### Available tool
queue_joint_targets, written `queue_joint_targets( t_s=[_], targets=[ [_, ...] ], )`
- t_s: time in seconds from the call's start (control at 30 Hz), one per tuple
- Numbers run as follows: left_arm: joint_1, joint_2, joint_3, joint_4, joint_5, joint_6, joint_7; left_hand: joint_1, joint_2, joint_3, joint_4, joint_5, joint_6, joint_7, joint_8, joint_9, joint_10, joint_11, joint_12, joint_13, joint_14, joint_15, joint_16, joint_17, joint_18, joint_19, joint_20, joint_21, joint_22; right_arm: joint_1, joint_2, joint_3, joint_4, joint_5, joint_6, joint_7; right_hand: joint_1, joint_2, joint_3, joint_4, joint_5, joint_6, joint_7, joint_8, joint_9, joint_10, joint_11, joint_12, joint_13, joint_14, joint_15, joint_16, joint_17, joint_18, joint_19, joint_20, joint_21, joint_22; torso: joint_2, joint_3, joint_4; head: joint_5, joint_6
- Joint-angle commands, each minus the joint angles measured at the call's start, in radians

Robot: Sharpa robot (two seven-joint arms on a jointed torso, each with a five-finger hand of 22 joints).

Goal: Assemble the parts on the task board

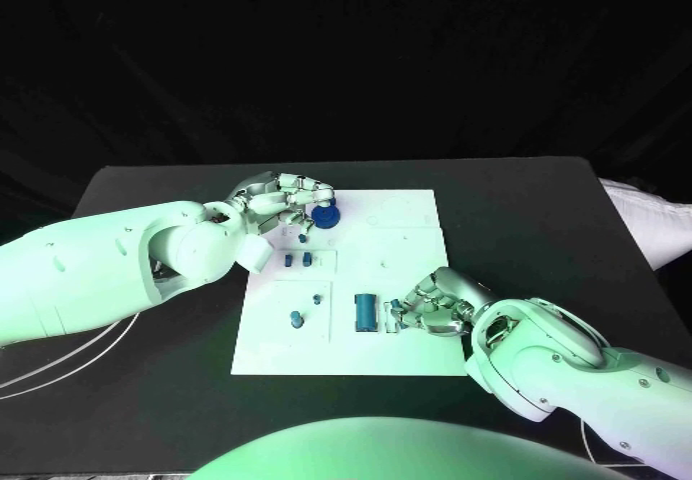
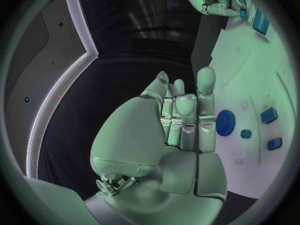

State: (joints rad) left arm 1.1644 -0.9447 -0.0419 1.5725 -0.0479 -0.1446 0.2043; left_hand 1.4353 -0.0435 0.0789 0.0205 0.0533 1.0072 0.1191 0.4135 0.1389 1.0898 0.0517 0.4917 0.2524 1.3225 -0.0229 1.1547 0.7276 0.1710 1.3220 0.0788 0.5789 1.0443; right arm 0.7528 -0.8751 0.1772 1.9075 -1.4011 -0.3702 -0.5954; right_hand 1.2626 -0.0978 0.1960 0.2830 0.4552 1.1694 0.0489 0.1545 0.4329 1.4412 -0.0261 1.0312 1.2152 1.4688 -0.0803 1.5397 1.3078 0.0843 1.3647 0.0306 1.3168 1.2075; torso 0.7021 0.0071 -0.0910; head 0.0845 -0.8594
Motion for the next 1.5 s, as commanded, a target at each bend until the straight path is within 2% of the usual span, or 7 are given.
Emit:
queue_joint_targets(
  t_s=[0.03,0.67,0.93,1.03,1.2,1.4,1.5],
  targets=[
    [0.001,0.002,0.001,0.003,0.004,0.021,0.004,0.0,0.008,0.003,0.005,-0.003,-0.009,0.0,0.005,-0.001,-0.007,-0.002,0.005,-0.002,-0.006,0.0,-0.005,0.0,-0.008,-0.006,0.001,-0.003,0.002,0.0,0.004,-0.001,-0.003,-0.007,0.059,-0.006,-0.012,0.001,-0.006,0.0,0.005,0.009,-0.002,0.006,0.005,0.006,-0.002,0.013,0.009,0.092,-0.006,-0.001,0.211,-0.001,0.002,-0.002,0.0,-0.006,0.0,0.0008,-0.0005,0.001,-0.002],
    [0.001,0.002,0.001,0.004,0.004,0.022,0.002,0.0,0.008,0.003,0.005,-0.003,-0.009,0.0,0.005,-0.001,-0.007,-0.002,0.005,-0.002,-0.006,0.0,-0.005,0.0,-0.008,-0.006,0.001,-0.004,0.002,0.001,0.021,-0.001,-0.012,-0.047,0.087,-0.007,-0.034,0.012,-0.021,0.004,-0.018,0.015,-0.006,0.011,0.015,0.012,-0.005,0.03,0.023,0.092,-0.01,0.002,0.216,-0.002,0.003,-0.006,0.002,-0.002,0.0,0.0,0.0004,0.005,-0.005],
    [0.001,0.004,0.001,0.003,0.004,0.024,0.0,0.0,0.01,0.004,0.006,-0.003,-0.01,0.0,0.006,-0.002,-0.008,-0.002,0.006,-0.002,-0.006,0.0,-0.004,0.0,-0.007,-0.006,0.001,-0.004,0.002,0.004,0.025,-0.001,-0.012,-0.053,0.089,-0.006,-0.136,0.039,-0.075,0.008,0.03,0.02,-0.006,0.011,0.026,0.019,-0.004,0.045,0.039,0.094,-0.009,0.008,0.225,-0.004,0.007,-0.007,0.008,0.008,0.0,0.0003,-0.0003,0.009,-0.006],
    [0.001,0.004,0.001,0.002,0.004,0.024,-0.001,0.0,0.01,0.004,0.006,-0.003,-0.01,0.0,0.006,-0.002,-0.008,-0.002,0.006,-0.002,-0.006,0.0,-0.004,0.0,-0.007,-0.006,0.001,-0.004,0.002,0.004,0.025,-0.001,-0.012,-0.056,0.09,-0.005,-0.175,0.05,-0.106,0.008,-0.01,0.022,-0.008,0.01,0.03,0.02,-0.005,0.048,0.043,0.094,-0.01,0.009,0.226,-0.004,0.008,-0.007,0.01,0.01,-0.001,0.0004,-0.0009,0.009,-0.007],
    [0.001,0.004,0.001,0.002,0.004,0.025,-0.002,0.0,0.01,0.004,0.006,-0.003,-0.01,0.0,0.006,-0.002,-0.008,-0.002,0.006,-0.002,-0.006,0.0,-0.004,0.0,-0.007,-0.006,0.001,-0.004,0.002,0.004,0.024,-0.001,-0.01,-0.064,0.088,-0.004,-0.229,0.057,-0.173,0.007,-0.151,0.022,-0.009,0.009,0.038,0.02,-0.006,0.045,0.046,0.094,-0.011,0.008,0.225,-0.004,0.006,-0.007,0.009,0.01,0.001,0.0015,-0.0018,0.009,-0.005],
    [0.001,0.003,0.001,0.002,0.004,0.026,-0.003,0.0,0.01,0.004,0.006,-0.003,-0.01,0.0,0.006,-0.002,-0.008,-0.002,0.006,-0.002,-0.006,0.0,-0.004,0.0,-0.007,-0.006,0.001,-0.004,0.002,0.004,0.015,-0.001,-0.001,-0.076,0.083,-0.002,-0.206,0.053,-0.201,0.002,-0.182,0.022,-0.009,0.007,0.043,0.02,-0.006,0.043,0.049,0.094,-0.01,0.008,0.225,-0.003,0.005,-0.007,0.008,0.01,0.0,0.0016,-0.0015,0.008,-0.005],
    [0.001,0.003,0.001,0.002,0.003,0.026,-0.003,0.0,0.01,0.004,0.006,-0.003,-0.01,0.0,0.006,-0.002,-0.008,-0.002,0.006,-0.002,-0.006,0.0,-0.004,0.0,-0.007,-0.006,0.001,-0.004,0.002,0.004,0.009,-0.001,0.002,-0.081,0.082,-0.002,-0.14,0.058,-0.201,-0.022,-0.189,0.019,-0.009,0.006,0.047,0.019,-0.006,0.041,0.05,0.094,-0.011,0.007,0.223,-0.003,0.004,-0.008,0.007,0.01,0.001,0.0021,-0.0019,0.008,-0.004]
  ],
)
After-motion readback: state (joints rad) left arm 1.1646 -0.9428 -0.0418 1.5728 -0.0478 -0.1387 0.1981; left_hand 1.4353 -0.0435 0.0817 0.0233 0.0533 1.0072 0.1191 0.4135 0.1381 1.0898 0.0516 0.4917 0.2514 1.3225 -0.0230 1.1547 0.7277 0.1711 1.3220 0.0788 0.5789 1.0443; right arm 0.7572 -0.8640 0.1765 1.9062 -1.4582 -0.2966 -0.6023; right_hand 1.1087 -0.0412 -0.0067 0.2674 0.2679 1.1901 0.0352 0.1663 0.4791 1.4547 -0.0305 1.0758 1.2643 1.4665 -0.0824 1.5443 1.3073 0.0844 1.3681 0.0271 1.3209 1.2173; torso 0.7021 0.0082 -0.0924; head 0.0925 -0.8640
